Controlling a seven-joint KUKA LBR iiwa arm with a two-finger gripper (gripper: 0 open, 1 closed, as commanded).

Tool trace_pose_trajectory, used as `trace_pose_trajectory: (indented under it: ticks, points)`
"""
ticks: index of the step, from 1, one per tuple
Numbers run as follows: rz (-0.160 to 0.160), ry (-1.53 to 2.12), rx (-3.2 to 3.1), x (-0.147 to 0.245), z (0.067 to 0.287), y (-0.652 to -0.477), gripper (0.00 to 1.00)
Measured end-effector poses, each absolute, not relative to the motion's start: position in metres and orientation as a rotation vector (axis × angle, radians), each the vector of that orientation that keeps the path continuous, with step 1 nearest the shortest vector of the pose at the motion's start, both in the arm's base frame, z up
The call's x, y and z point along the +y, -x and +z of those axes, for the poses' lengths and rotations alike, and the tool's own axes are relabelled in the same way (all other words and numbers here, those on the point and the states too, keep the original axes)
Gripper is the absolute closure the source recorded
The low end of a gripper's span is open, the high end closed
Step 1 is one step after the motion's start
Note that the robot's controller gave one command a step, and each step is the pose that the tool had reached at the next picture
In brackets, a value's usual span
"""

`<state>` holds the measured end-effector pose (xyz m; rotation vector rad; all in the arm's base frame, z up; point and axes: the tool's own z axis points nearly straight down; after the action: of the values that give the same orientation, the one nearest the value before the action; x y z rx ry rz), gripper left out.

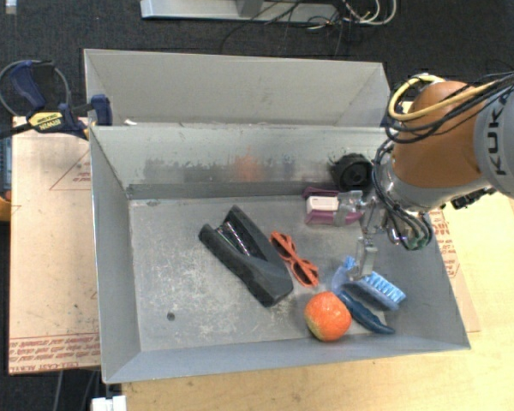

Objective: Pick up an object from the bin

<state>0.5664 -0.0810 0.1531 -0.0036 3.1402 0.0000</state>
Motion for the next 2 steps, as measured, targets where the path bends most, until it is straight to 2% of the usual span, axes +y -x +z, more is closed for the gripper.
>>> trace_pose_trajectory:
  ticks: [1,2]
  points:
    - [0.000,0.004,3.140,-0.081,0.153,-0.566,0.00]
    - [0.000,0.244,3.130,-0.130,0.100,-0.511,0.00]
